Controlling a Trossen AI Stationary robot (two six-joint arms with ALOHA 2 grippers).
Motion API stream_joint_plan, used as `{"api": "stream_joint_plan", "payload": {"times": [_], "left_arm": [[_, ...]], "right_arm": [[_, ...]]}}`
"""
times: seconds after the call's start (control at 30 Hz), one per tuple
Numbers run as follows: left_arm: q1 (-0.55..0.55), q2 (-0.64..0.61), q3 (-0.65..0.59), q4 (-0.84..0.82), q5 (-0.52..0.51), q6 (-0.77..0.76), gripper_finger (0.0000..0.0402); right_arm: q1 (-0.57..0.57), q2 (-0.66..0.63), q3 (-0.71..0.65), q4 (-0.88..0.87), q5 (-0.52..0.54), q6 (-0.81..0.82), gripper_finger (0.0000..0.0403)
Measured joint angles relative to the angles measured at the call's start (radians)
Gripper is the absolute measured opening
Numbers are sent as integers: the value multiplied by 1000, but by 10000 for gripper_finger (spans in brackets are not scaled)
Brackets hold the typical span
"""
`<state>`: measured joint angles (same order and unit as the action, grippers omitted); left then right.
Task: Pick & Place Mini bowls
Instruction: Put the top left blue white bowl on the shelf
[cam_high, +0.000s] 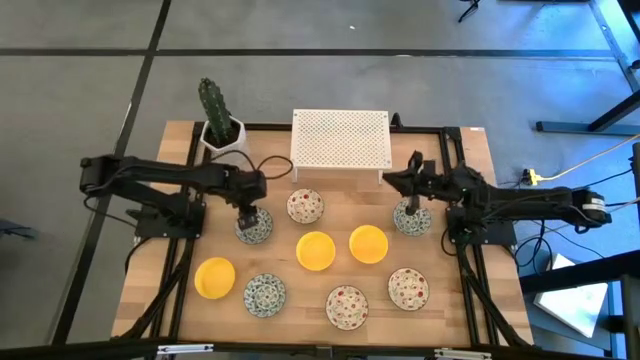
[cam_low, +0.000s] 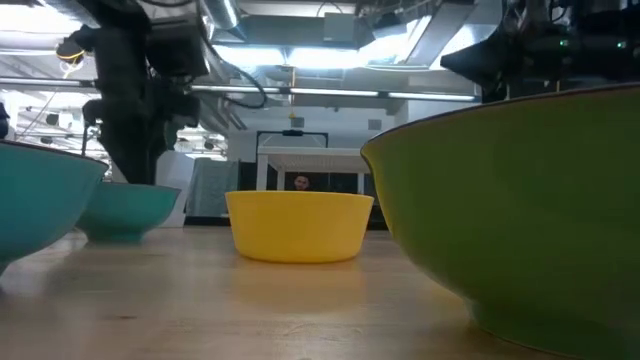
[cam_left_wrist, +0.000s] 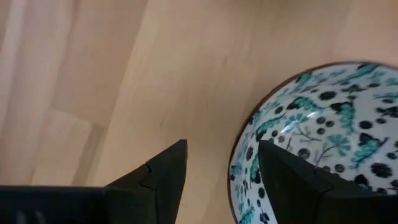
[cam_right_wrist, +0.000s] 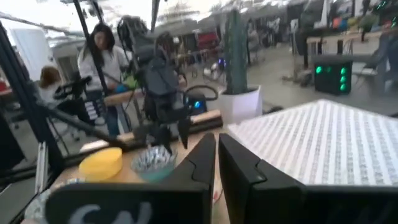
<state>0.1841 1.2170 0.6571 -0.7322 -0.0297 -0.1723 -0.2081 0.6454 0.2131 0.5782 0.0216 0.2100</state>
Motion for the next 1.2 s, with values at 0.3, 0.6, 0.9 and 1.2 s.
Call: {"api": "stream_joint_plan", "payload": {"times": [0.3,0.6,0.9,1.2], "left_arm": [[0,99,3,-1,12,19,64],[31,64,167,-29,-75,24,20],[147,59,581,-66,-213,85,8],[388,174,719,108,-236,119,9]], "right_arm": [[10,22,1,107,3,6,23],[21,38,1,126,2,23,23],[30,108,1,143,65,198,23],[30,173,45,149,110,209,23]]}}
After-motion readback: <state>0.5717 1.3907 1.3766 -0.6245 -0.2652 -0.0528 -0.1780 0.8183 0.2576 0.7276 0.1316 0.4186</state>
